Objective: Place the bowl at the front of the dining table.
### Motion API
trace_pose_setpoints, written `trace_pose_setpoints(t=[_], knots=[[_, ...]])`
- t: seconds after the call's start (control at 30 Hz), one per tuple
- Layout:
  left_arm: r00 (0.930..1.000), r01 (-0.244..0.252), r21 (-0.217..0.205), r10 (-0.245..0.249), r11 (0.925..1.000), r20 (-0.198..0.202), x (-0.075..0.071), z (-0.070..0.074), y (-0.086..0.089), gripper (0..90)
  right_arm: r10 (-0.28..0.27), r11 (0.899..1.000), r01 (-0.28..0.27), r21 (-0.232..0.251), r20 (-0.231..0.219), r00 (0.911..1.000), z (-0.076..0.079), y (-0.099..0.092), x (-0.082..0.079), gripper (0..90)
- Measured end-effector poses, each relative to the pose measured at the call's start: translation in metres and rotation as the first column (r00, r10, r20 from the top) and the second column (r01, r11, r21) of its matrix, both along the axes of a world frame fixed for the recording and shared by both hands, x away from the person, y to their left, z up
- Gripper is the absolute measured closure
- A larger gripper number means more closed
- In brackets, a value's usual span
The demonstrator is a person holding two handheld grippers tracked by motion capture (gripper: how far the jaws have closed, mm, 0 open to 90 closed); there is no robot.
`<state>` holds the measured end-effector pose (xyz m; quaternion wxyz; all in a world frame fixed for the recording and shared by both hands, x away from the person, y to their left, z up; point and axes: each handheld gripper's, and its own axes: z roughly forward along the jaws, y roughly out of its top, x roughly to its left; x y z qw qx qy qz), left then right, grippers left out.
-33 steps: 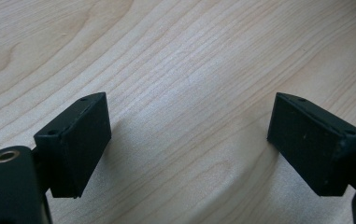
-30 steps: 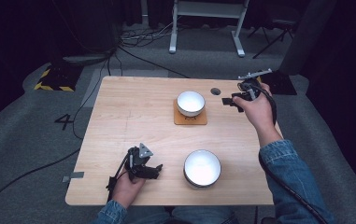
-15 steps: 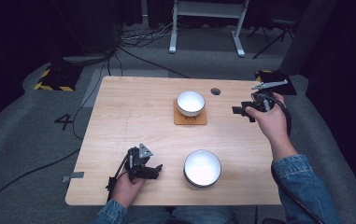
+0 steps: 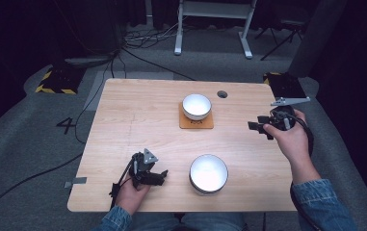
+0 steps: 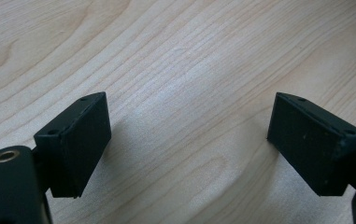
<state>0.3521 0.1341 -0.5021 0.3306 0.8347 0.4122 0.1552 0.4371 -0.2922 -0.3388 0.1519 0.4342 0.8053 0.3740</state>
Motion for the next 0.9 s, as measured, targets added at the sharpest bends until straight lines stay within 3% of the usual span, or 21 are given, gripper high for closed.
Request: trace_pose_setpoints(t=[0.63, 0.9], knots=[[0.9998, 0.018, -0.015, -0.018, 0.9997, -0.013, 0.003, 0.000, 0.001, 15.1, -0.024, 0.999, 0.024, -0.028, -0.007, 0.9997, -0.037, -0.037, -0.045, 44.8], [0.9999, 0.012, -0.002, -0.012, 0.9999, 0.000, 0.003, 0.000, 0.001, 15.1, -0.004, 0.997, 0.001, -0.080, -0.038, 0.9993, -0.055, -0.045, -0.062, 45.0]])
